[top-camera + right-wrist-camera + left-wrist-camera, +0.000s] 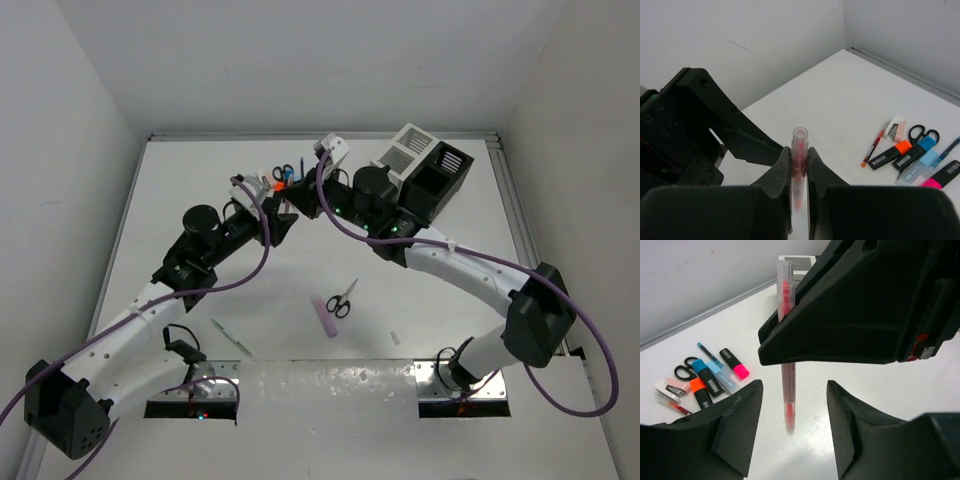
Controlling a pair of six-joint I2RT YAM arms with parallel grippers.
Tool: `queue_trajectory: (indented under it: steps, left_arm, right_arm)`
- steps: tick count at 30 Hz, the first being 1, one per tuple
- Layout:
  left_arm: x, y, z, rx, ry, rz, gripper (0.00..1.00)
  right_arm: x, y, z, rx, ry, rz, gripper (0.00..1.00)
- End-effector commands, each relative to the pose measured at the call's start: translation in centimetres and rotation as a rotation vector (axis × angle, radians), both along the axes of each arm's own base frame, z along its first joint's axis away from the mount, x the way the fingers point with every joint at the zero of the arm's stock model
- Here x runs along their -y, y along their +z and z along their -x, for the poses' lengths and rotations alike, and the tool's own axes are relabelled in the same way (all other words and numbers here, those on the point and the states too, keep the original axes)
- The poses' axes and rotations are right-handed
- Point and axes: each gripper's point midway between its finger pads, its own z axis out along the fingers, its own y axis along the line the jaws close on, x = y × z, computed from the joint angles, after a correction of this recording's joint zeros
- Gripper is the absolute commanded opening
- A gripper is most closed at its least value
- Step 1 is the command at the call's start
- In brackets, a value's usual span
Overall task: Sort the stationery into containers
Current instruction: Close the pen cap on the pen.
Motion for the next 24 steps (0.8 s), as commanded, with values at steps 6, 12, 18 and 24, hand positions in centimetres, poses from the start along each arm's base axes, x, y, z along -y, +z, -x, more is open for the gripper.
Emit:
queue_trajectory:
  steps: [6,12,18,24]
  left_arm:
    - [0.3,2.7,-1.0,0.095,0.021,0.015,0.35]
    - [0.7,2.9,-1.1,0.105,0.009,0.035,0.31]
    - [1.2,1.7,-0.9,0.076,-0.016,0.025,0.09]
    - [0.9,1.9,-0.9,0.076,0.002,0.042,0.00]
  right_arm:
    - [0.3,3.1,1.0,0.024,0.025,-0.115,0.00]
    - [-0.3,2.4,2.0,0.001,0.045,-0.115,0.00]
    - [-0.6,2.6,2.2,-0.005,0.052,-0.137,0.00]
    - [-0.5,2.1,2.1,-0.005,0.052,-0.087,0.26]
